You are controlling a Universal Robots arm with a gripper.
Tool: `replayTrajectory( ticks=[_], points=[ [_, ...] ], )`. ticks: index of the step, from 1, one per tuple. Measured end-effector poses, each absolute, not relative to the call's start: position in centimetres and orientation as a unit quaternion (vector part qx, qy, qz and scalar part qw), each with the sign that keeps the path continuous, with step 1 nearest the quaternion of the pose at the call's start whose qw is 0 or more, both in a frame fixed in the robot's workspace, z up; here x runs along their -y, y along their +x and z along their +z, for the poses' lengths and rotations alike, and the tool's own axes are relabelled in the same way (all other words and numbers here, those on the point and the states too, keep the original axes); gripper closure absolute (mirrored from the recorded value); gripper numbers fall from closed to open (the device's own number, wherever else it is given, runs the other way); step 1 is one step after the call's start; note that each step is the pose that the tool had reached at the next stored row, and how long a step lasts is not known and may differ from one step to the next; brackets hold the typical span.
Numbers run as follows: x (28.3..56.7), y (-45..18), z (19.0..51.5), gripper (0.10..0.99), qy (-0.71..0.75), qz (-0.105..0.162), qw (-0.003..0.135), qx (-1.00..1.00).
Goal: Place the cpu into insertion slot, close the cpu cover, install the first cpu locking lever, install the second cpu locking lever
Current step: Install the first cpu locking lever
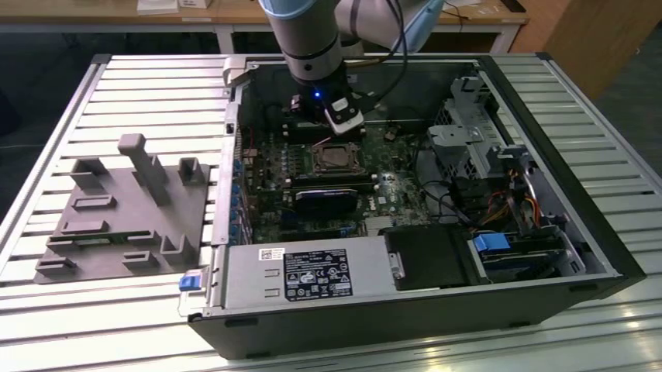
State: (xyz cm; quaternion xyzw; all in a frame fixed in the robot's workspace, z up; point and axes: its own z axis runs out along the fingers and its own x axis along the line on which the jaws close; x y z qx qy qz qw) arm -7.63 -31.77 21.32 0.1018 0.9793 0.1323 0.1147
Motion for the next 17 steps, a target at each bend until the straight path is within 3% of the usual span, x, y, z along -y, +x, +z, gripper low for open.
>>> replayTrajectory(
  ticks=[17],
  points=[
    [31.36, -7.63, 20.93, 0.984, 0.116, 0.13, 0.117, -0.978]
  ],
)
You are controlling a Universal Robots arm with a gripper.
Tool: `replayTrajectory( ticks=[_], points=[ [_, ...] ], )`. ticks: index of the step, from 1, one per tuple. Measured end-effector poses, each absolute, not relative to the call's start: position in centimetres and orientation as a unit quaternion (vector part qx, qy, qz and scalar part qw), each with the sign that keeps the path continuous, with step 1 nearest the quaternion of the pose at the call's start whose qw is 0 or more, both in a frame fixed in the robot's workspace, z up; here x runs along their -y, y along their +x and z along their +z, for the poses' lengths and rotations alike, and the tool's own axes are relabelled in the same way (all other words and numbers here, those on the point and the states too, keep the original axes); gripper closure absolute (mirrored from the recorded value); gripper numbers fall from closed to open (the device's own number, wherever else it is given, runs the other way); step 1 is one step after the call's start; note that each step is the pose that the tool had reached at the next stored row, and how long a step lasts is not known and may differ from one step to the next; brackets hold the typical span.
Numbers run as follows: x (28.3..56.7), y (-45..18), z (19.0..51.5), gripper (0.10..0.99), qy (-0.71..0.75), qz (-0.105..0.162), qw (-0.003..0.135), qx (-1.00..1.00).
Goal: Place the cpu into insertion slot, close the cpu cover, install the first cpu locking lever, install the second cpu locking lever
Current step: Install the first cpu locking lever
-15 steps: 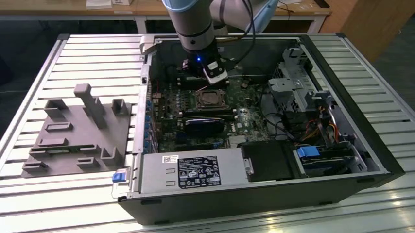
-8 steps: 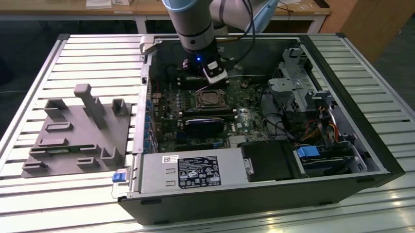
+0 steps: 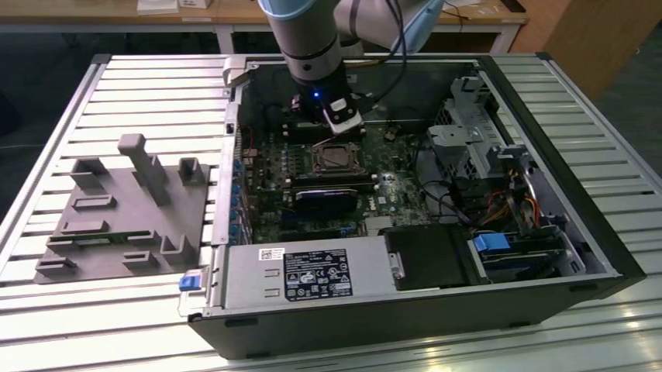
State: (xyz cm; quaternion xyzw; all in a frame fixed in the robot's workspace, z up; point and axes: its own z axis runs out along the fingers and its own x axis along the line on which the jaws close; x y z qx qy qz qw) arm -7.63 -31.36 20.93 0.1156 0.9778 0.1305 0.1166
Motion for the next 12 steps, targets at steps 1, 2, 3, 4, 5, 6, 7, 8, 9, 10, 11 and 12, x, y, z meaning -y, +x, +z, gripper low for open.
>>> replayTrajectory(
  ticks=[1, 2, 3, 4, 5, 6, 7, 8, 9, 10, 11, 12],
  points=[
    [31.35, -7.63, 20.87, 0.984, 0.117, 0.13, 0.117, -0.978],
    [31.35, -7.64, 20.82, 0.984, 0.117, 0.13, 0.117, -0.978],
    [31.35, -7.64, 20.75, 0.984, 0.118, 0.13, 0.117, -0.978],
    [31.35, -7.64, 20.69, 0.984, 0.119, 0.13, 0.117, -0.977],
    [31.34, -7.64, 20.63, 0.984, 0.12, 0.129, 0.117, -0.977],
    [31.32, -7.64, 20.57, 0.984, 0.12, 0.129, 0.118, -0.977],
    [31.3, -7.64, 20.52, 0.984, 0.121, 0.129, 0.118, -0.977],
    [31.27, -7.64, 20.46, 0.984, 0.122, 0.128, 0.118, -0.977],
    [31.25, -7.64, 20.4, 0.984, 0.123, 0.128, 0.118, -0.977],
    [31.22, -7.64, 20.33, 0.984, 0.124, 0.128, 0.118, -0.977],
    [31.19, -7.64, 20.27, 0.984, 0.125, 0.128, 0.118, -0.977],
    [31.15, -7.64, 20.22, 0.984, 0.126, 0.127, 0.118, -0.977]
  ],
)
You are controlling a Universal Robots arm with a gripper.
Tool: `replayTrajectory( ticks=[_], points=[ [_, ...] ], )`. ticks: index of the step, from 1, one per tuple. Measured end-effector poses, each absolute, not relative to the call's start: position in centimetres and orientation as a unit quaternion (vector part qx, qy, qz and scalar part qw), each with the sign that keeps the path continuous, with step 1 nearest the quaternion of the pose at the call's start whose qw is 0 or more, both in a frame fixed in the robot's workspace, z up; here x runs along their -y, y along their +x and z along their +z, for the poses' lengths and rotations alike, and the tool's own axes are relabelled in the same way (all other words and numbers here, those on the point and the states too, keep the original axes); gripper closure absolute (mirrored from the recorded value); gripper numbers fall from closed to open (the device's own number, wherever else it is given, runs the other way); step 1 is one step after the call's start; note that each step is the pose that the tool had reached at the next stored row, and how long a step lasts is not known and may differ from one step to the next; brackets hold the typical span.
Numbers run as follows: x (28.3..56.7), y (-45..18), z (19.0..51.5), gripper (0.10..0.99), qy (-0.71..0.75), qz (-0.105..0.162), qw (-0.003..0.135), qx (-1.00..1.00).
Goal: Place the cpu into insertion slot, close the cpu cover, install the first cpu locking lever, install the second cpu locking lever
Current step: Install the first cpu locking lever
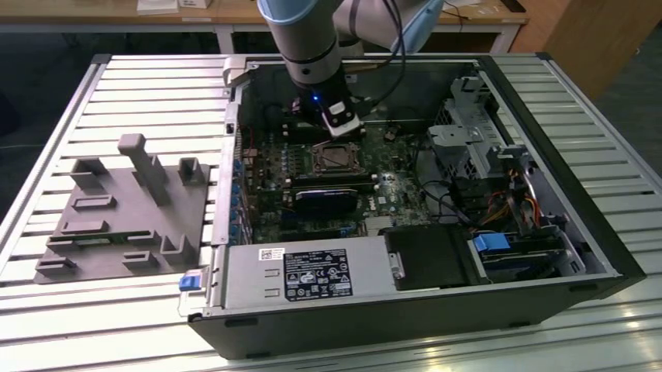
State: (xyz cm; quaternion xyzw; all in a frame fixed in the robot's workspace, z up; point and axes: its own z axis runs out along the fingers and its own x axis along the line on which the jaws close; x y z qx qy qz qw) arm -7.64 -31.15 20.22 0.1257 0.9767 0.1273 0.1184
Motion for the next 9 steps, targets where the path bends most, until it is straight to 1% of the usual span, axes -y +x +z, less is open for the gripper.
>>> replayTrajectory(
  ticks=[9],
  points=[
    [30.92, -7.63, 19.87, 0.984, 0.138, 0.124, 0.12, -0.975]
  ],
)
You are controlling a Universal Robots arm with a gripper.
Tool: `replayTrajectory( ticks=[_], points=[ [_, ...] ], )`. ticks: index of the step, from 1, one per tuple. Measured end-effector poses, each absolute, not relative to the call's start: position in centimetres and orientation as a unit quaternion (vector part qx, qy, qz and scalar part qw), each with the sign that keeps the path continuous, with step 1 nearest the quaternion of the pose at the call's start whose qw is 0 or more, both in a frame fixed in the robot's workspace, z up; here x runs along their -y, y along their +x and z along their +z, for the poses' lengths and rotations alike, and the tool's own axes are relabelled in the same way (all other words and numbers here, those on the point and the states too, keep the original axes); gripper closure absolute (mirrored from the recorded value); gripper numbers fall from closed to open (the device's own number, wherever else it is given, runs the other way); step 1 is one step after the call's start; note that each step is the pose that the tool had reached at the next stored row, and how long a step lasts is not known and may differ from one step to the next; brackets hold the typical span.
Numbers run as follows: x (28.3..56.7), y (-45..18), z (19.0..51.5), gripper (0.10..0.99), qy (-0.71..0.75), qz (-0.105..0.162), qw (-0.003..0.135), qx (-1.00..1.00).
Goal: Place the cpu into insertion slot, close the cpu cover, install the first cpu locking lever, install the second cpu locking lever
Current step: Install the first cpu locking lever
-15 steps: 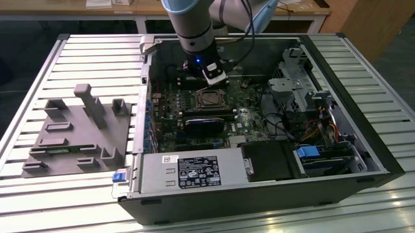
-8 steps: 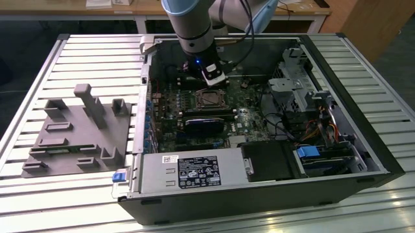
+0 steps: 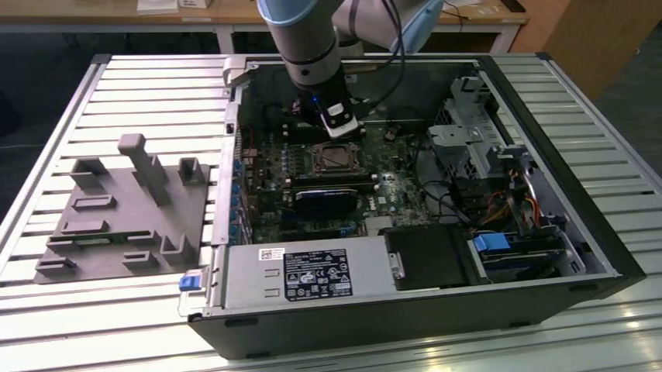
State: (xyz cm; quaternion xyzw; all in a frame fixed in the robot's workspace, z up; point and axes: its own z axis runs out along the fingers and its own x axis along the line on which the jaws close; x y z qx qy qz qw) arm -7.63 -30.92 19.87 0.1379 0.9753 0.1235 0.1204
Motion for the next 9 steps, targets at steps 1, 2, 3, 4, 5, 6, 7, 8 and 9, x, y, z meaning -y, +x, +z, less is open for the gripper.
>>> replayTrajectory(
  ticks=[1, 2, 3, 4, 5, 6, 7, 8, 9],
  points=[
    [30.91, -7.63, 19.82, 0.984, 0.139, 0.123, 0.121, -0.975],
    [30.91, -7.64, 19.78, 0.984, 0.141, 0.122, 0.121, -0.975],
    [30.9, -7.64, 19.73, 0.984, 0.142, 0.122, 0.121, -0.975],
    [30.9, -7.63, 19.68, 0.984, 0.143, 0.121, 0.121, -0.975],
    [30.89, -7.63, 19.63, 0.984, 0.144, 0.121, 0.121, -0.975],
    [30.89, -7.64, 19.58, 0.984, 0.145, 0.12, 0.122, -0.974],
    [30.88, -7.64, 19.54, 0.984, 0.147, 0.12, 0.122, -0.974],
    [30.87, -7.64, 19.49, 0.984, 0.148, 0.119, 0.122, -0.974],
    [30.86, -7.63, 19.46, 0.984, 0.15, 0.119, 0.122, -0.974]
  ],
)
